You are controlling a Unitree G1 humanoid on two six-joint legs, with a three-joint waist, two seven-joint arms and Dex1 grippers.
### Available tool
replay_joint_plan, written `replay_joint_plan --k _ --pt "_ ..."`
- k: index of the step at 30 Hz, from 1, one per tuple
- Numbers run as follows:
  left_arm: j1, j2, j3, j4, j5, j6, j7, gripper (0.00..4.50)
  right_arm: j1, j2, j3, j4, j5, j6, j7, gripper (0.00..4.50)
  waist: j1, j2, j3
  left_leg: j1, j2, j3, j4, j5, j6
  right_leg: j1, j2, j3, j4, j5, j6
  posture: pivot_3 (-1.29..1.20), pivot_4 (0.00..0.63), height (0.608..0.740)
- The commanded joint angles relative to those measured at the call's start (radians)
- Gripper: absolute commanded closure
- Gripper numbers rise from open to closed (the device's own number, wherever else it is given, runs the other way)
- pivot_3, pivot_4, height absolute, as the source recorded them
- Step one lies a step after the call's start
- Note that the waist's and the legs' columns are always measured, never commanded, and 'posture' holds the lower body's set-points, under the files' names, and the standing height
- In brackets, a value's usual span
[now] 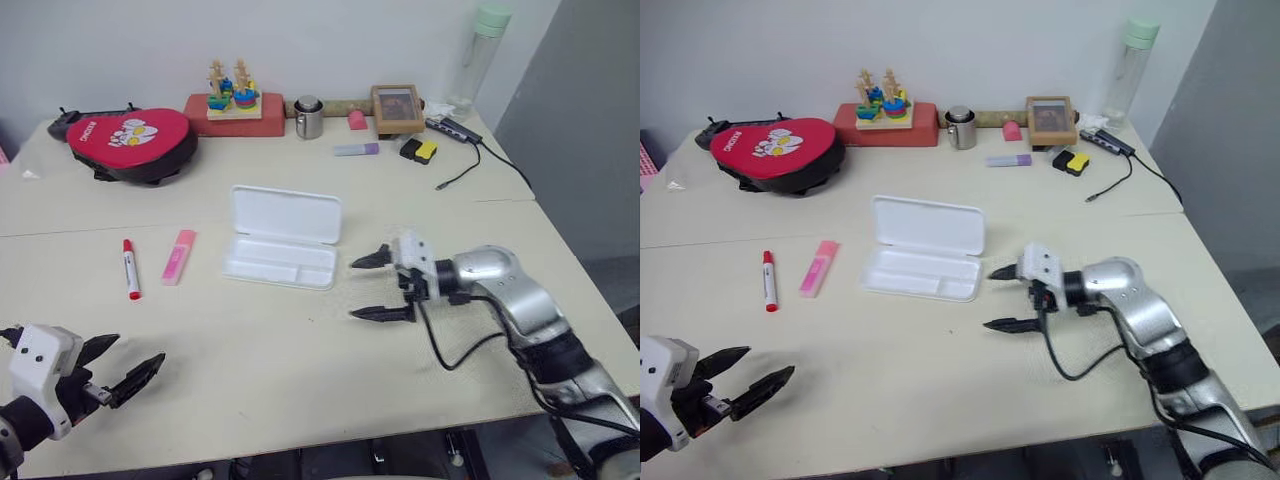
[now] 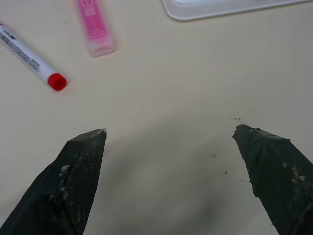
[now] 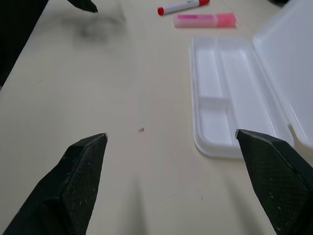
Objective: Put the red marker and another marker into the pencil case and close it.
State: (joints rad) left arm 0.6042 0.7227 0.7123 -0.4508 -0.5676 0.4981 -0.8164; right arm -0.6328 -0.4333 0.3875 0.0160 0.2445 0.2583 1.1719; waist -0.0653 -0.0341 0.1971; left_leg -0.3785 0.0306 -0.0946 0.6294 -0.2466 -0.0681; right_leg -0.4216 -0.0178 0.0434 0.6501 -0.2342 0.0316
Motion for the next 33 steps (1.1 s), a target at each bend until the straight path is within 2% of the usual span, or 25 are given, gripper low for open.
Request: replay_joint_plan --k 1,9,17,27,30,33 --pt "0.011 -0.01 0.009 -0.072 -0.003 0.016 0.019 0.0 -0.039 0.051 0.038 0.074 -0.055 -0.074 0.003 0.08 0.004 0.0 0.0 0.0 0.0 0.0 0.0 0.0 0.0 0.0 0.0 0.0 0.0 0.0 0.0 0.0 0.15 0.74" --pt "0.033 -0.016 0.013 -0.114 -0.001 0.031 0.022 0.0 -0.084 0.12 0.084 0.241 -0.165 -0.176 -0.007 0.08 0.01 0.0 0.0 -0.001 0.0 0.0 0.0 0.0 0.0 0.0 0.0 0.0 -0.001 0.001 0.001 0.0 0.15 0.74" --pt "0.045 -0.024 0.028 -0.134 0.0 0.036 0.02 0.0 -0.137 0.151 0.055 0.383 -0.192 -0.202 0.002 0.08 0.008 0.0 0.0 0.0 0.0 0.0 0.0 0.0 0.0 0.0 0.0 0.0 0.0 0.001 0.001 0.0 0.15 0.74" --pt "0.053 -0.026 0.032 -0.15 0.003 0.036 0.026 0.0 -0.137 0.138 0.09 0.409 -0.25 -0.17 0.032 0.08 0.008 0.0 0.0 0.0 0.0 0.0 0.0 0.0 0.0 0.001 0.0 0.0 0.0 0.001 0.0 0.0 0.15 0.74" --pt "0.047 -0.028 0.025 -0.151 0.005 0.039 0.035 0.0 -0.139 0.128 0.105 0.395 -0.274 -0.156 0.042 0.62 0.009 0.0 0.0 0.001 0.0 0.0 0.001 0.0 0.0 0.001 0.0 0.0 0.0 0.001 0.0 0.0 0.15 0.74" --pt "0.044 -0.032 0.014 -0.153 0.01 0.034 0.04 0.0 -0.14 0.112 0.12 0.374 -0.301 -0.147 0.059 1.41 0.009 0.0 0.0 0.001 0.0 0.0 0.0 0.0 0.0 0.001 0.0 0.0 0.0 0.001 0.001 0.0 0.15 0.74"
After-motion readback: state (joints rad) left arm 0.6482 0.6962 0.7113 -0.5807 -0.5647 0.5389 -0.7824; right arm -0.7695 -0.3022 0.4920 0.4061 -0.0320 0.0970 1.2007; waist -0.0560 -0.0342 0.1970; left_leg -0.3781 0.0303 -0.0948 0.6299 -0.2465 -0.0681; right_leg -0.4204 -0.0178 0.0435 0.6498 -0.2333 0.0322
